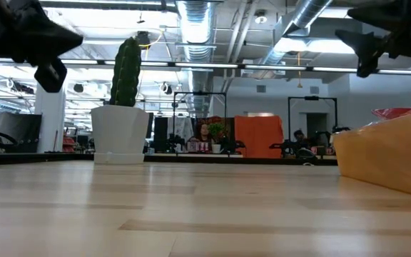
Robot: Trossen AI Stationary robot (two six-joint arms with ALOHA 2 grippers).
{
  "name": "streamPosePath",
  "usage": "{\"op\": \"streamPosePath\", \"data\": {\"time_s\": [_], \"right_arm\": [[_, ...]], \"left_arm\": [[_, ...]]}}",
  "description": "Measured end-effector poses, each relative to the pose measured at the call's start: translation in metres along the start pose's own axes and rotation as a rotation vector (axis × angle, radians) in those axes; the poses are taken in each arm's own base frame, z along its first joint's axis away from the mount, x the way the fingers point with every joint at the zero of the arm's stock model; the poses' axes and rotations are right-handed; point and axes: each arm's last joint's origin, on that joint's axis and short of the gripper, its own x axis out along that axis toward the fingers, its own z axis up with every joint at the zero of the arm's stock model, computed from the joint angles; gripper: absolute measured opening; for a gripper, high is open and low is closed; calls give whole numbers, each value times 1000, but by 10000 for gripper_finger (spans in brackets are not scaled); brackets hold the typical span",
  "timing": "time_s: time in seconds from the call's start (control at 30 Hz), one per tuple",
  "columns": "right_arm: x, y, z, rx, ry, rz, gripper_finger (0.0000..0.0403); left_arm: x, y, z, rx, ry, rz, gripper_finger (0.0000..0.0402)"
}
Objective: Sort popcorn bags into baskets
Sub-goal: Return to Home Position
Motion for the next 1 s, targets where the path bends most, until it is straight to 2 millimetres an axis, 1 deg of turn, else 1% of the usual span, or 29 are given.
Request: {"op": "streamPosePath", "data": {"time_s": [0.2,0.27,0.43,0.63,0.83,0.93,1.0], "right_arm": [[0,2,-2,7,22,19,226],[0,3,-2,10,18,26,224],[0,2,-2,18,21,24,221],[0,2,-3,14,31,21,225],[-1,1,-7,1,75,10,225],[-1,0,-9,-3,98,4,222],[-1,0,-12,-7,124,-3,221]], "left_arm": [[0,6,-6,21,33,109,0],[0,6,-7,17,36,116,0],[0,3,-6,16,50,41,0],[0,3,-6,31,54,37,0],[-1,-2,-9,31,136,-148,0],[-1,-3,-10,30,153,-176,0],[-1,-3,-10,60,157,-196,0]]}}
